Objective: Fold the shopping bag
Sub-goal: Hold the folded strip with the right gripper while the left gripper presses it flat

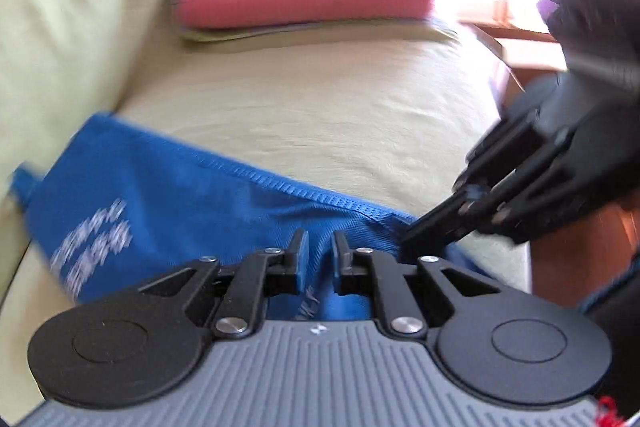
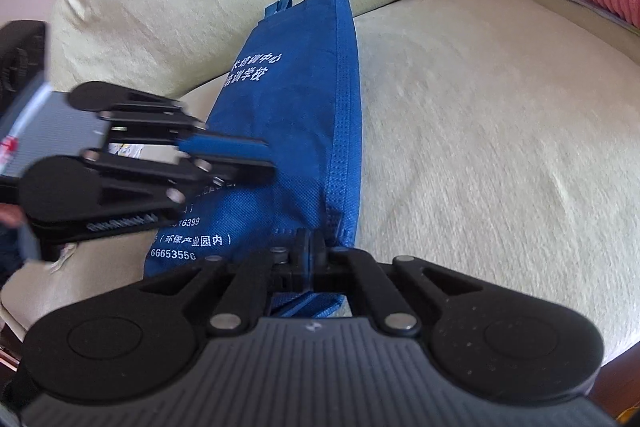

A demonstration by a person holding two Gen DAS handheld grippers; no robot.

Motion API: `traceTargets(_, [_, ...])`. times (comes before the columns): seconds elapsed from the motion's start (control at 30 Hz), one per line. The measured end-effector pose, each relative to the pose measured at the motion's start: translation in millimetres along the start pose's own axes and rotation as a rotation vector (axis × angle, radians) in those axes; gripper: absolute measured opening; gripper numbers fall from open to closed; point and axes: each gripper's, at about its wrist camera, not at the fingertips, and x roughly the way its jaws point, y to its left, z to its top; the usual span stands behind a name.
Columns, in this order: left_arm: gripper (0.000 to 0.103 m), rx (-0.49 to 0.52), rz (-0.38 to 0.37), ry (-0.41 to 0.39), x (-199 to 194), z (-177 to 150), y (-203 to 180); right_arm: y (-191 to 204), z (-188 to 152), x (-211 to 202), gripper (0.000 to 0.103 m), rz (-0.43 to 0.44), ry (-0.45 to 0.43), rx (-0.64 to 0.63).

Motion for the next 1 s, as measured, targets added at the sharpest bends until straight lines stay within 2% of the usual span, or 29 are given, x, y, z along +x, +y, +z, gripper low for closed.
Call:
traceTargets(0.03, [0.027,0.014,-0.025,-0.004,7.9,2.7,13.1,-1.4,0.8,0.3,0.0,0.005,0.005,0.003])
traceTargets(0.1, [0.023,0.007,-0.002,-0.015,21.2,10.6,38.0,-2.8,2.1,1.1,0.0,0.012,0.012,0.009])
traceTargets(0.2, [0.02,-0.003,0.113,-0.002,49.4,25.2,84.7,-4.2,3.1,1.3,0.0,0.02,0.019,0.009])
traceTargets(0.23, [0.016,-0.016,0.172,0.011,61.8,29.4,102.2,-4.6,3.3,1.3,0.0,0.022,0.022,0.009])
traceTargets(0.4, [0.014,-0.074,0.474,0.086,110.1,41.9,165.8,-4.9,5.6,3.1,0.0,0.023,0.036,0.022])
traceTargets(0.43, [0.008,-0.086,0.52,0.118,113.3,41.6,172.7,-4.9,6.3,3.3,0.0,0.024,0.042,0.022])
traceTargets(0.5, [0.007,-0.107,0.605,0.167,115.6,41.0,184.5,-4.5,6.9,2.9,0.0,0.024,0.049,0.019])
traceTargets(0.57, [0.007,-0.113,0.639,0.1,87.4,41.1,179.0,-4.0,7.5,2.8,0.0,0.023,0.053,0.014])
traceTargets(0.67, [0.007,-0.143,0.564,-0.02,32.1,36.2,159.1,-3.6,5.9,2.8,0.0,0.022,0.047,0.017])
traceTargets(0.77, [0.007,-0.121,0.384,-0.13,-31.3,11.5,109.1,-5.0,5.0,3.0,0.0,0.025,0.048,0.017])
traceTargets(0.8, [0.007,-0.101,0.278,-0.15,-51.5,-5.3,80.1,-5.6,4.5,2.9,0.0,0.025,0.048,0.019])
traceTargets(0.9, [0.009,-0.037,0.109,-0.137,-61.4,-34.7,17.1,-6.0,3.0,2.0,0.0,0.024,0.047,0.014])
traceTargets(0.93, [0.016,-0.006,0.087,-0.129,-57.7,-39.7,3.7,-6.0,4.3,3.6,0.0,0.024,0.047,0.014])
traceTargets(1.0, [0.015,0.033,0.07,-0.12,-45.0,-50.1,-7.1,-5.4,6.9,4.3,0.0,0.026,0.051,0.013])
